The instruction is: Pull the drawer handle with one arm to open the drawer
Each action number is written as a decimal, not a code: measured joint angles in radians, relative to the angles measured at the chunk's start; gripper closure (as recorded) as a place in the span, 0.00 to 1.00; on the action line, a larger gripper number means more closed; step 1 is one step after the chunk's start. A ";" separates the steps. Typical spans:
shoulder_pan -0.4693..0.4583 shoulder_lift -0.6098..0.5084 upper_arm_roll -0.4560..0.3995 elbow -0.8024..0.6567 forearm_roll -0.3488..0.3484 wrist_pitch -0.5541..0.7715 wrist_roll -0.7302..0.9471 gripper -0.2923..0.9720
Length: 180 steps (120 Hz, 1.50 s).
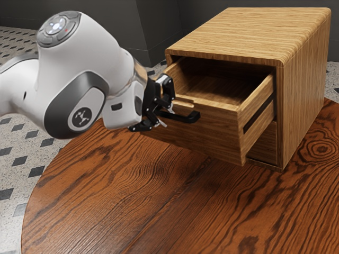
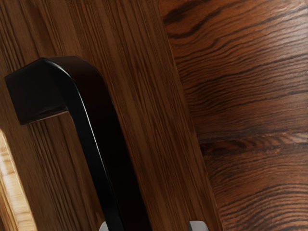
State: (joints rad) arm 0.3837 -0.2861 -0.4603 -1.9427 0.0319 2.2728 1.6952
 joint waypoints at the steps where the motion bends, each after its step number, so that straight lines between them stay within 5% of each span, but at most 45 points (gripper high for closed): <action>1: 0.000 0.000 0.000 -0.001 0.000 0.001 0.000 0.68; 136: -0.002 -0.049 0.012 0.008 0.000 0.008 -0.005 0.67; 160: -0.023 -0.034 0.007 0.328 0.007 -0.145 -0.012 0.66; 180: -0.064 0.063 0.009 0.497 0.067 -0.420 -0.163 0.46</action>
State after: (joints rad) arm 0.3197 -0.2226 -0.4513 -1.4454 0.0992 1.8524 1.5322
